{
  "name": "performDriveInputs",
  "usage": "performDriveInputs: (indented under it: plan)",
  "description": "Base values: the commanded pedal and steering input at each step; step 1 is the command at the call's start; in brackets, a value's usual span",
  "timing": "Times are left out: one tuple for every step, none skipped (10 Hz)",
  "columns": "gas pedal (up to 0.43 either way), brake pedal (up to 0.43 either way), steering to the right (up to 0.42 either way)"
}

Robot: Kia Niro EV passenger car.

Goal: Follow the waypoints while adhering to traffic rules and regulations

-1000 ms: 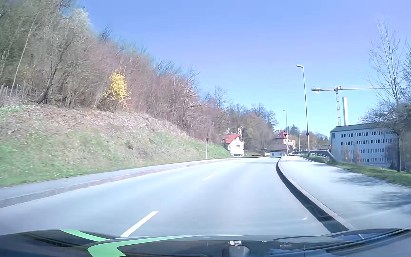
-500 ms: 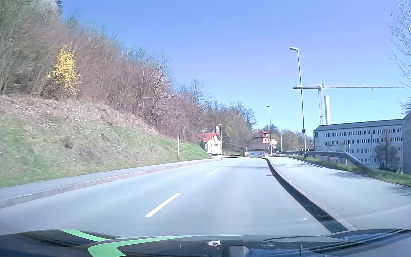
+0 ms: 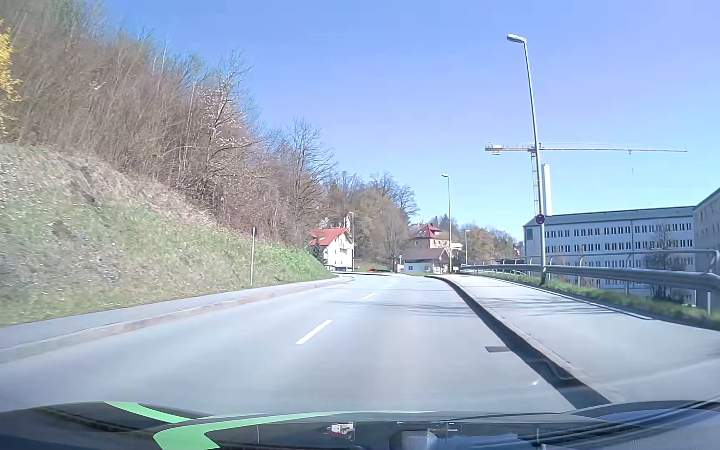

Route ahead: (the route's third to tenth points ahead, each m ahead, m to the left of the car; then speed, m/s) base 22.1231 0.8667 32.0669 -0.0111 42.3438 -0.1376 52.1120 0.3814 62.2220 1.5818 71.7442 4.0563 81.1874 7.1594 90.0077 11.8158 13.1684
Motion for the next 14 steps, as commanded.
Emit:
performDriveInputs:
  plan:
    - [0.28, 0.0, 0.04]
    - [0.28, 0.0, 0.039]
    - [0.28, 0.0, 0.037]
    - [0.268, 0.0, 0.035]
    - [0.24, 0.0, 0.033]
    - [0.24, 0.0, 0.029]
    - [0.24, 0.0, 0.026]
    - [0.24, 0.0, 0.022]
    - [0.24, 0.0, 0.015]
    - [0.24, 0.0, 0.01]
    - [0.24, 0.0, 0.006]
    - [0.228, 0.0, 0.004]
    - [0.22, 0.0, 0.001]
    - [0.197, 0.0, -0.001]
